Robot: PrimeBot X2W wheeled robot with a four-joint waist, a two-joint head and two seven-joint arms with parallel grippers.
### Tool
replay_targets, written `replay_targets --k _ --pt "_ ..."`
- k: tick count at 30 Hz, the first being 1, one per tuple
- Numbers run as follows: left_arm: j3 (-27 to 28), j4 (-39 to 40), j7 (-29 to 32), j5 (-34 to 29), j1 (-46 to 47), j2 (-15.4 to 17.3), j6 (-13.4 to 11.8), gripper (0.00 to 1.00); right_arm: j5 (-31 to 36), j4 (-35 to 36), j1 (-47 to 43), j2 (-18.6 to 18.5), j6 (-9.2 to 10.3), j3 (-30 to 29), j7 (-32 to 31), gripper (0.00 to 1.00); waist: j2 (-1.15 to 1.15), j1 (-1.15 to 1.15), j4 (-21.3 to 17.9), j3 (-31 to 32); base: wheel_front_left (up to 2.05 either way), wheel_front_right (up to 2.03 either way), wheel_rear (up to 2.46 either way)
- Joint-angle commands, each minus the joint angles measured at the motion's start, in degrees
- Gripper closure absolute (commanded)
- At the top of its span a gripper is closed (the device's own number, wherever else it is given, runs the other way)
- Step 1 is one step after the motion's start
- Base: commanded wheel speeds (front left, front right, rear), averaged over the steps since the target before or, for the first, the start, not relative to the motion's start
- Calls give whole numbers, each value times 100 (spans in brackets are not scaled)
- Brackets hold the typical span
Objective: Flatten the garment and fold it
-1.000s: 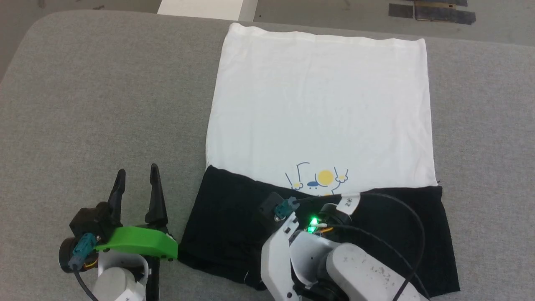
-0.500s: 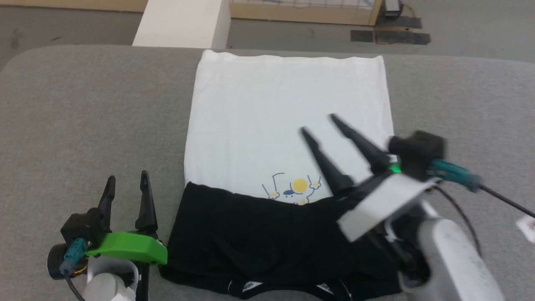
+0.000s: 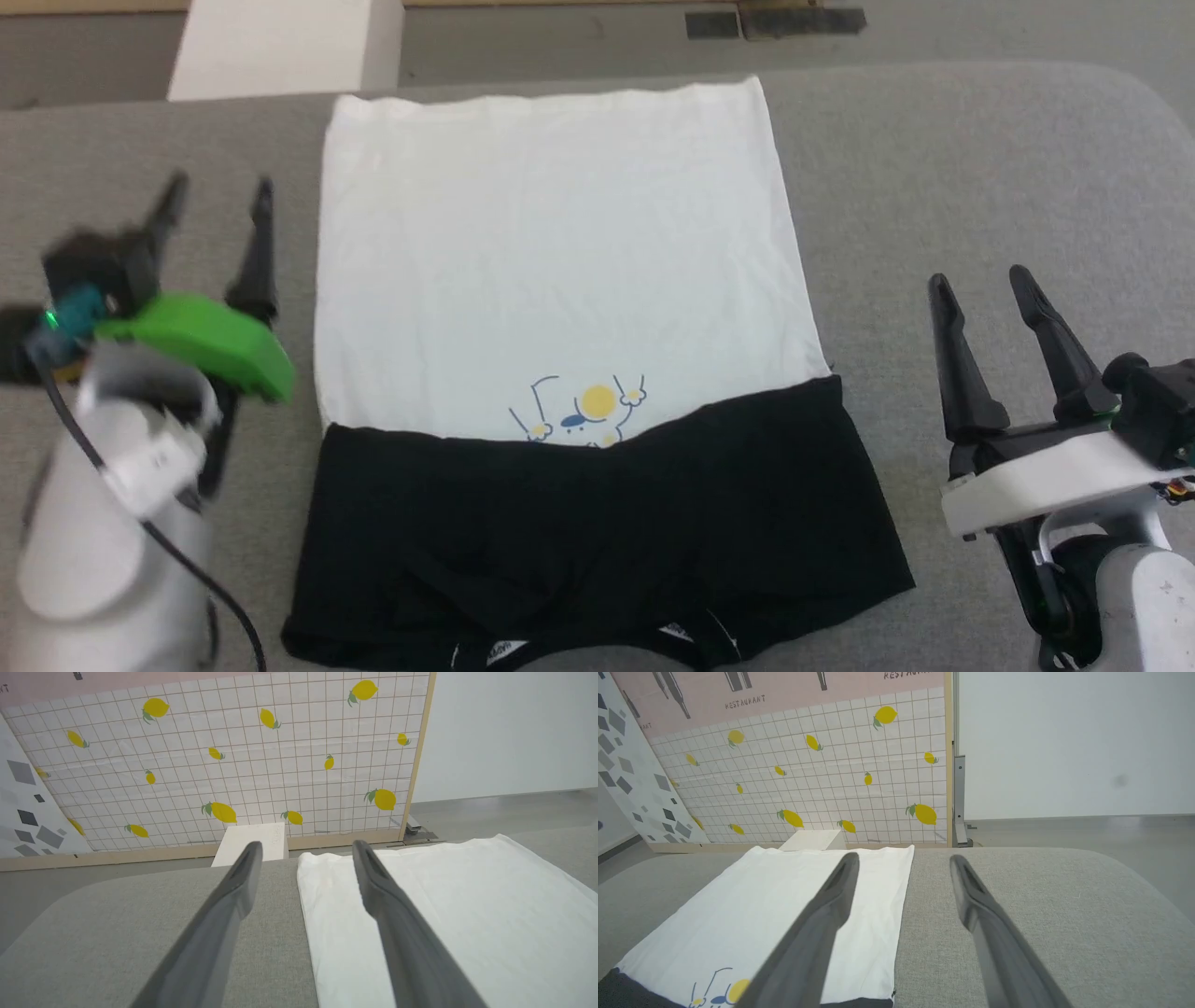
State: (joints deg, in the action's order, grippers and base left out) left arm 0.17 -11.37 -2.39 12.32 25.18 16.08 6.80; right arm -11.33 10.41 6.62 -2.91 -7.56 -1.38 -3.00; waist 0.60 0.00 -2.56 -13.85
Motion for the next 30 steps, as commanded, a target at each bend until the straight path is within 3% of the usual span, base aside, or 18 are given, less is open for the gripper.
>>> replay_targets --k 1,11,18,22,30 --pt "-57 -41 214 58 360 186 35 0 -14 -33 -26 3 8 -24 53 0 -60 0 -410 -603 0 0 0" --pt "-269 -552 2465 758 2341 1078 65 0 -280 -175 327 3 8 26 332 0 -60 0 -1006 -1851 0 0 0" --pt "-142 -624 4103 856 3208 1545 -238 0 -475 -283 560 3 8 279 591 0 -60 0 -1381 -2517 0 0 0" --pt "-81 -498 4687 822 3450 1747 -452 0 -573 -343 641 3 8 399 719 0 -60 0 -1509 -2745 0 0 0" --pt "-30 -278 5185 617 3620 1988 -857 0 -667 -451 768 3 8 516 847 0 -60 0 -1570 -2927 0 0 0"
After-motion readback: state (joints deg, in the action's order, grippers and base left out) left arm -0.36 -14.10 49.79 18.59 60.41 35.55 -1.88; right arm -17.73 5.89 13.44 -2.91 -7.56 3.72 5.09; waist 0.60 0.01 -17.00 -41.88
